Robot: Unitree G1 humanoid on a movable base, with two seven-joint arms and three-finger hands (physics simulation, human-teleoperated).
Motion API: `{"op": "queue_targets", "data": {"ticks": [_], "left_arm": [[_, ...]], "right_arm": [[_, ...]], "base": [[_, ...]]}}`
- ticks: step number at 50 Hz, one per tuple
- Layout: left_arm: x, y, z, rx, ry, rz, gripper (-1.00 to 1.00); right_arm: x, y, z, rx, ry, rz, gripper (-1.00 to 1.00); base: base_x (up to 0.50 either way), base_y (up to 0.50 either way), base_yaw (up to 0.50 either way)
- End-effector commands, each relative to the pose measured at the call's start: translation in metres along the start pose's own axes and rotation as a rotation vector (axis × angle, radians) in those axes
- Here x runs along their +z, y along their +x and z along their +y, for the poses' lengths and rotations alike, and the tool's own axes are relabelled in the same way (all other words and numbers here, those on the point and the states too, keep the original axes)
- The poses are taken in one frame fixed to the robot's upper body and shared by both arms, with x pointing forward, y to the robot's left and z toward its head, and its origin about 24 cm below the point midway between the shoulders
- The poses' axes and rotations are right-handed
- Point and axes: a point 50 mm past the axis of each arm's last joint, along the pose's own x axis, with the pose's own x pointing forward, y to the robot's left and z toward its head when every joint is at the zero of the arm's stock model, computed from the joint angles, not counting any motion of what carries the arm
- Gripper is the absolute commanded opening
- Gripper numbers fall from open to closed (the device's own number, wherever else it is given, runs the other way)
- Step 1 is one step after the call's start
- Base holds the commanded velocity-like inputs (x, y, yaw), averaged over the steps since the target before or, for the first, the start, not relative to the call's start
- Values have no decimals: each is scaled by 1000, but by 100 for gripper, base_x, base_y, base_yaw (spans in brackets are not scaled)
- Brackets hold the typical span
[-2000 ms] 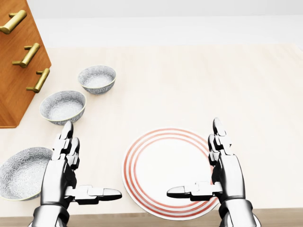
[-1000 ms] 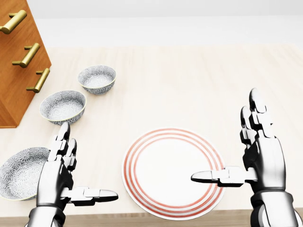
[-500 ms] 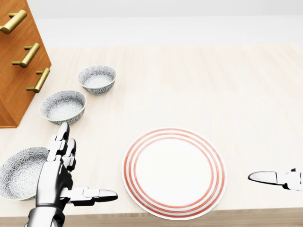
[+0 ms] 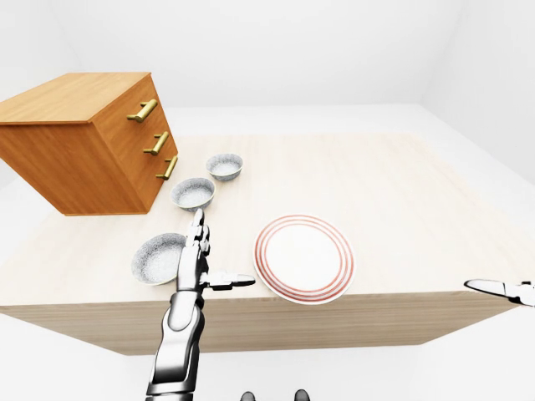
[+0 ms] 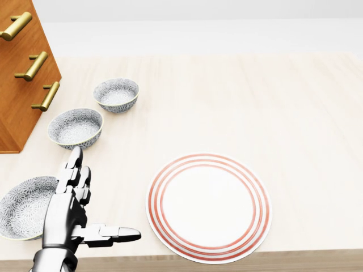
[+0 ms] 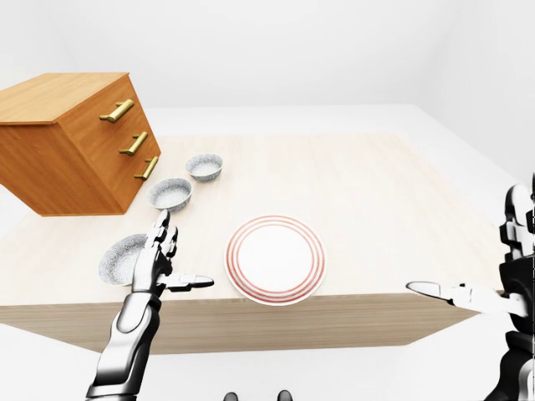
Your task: Put the bowl in the middle on the plate.
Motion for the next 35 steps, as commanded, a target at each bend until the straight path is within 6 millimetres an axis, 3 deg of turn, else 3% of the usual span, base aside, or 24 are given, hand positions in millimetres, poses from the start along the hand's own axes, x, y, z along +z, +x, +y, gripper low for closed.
{"op": "queue_targets", "data": {"ticks": [1,11,35], "left_arm": [[-3,1,1,0,-1,2,100],[-2,2,0,1,2,3,100],[-4,2,1,2,3,5,100]], "right_arm": [[-4,-13,-35,-54,-51,49,100],[-10,-22,-53,-95,-60,90,100],[-12,-22,-57,-147,-9,77,100]], "base": [[0,0,0],[0,0,0],[0,0,0]]}}
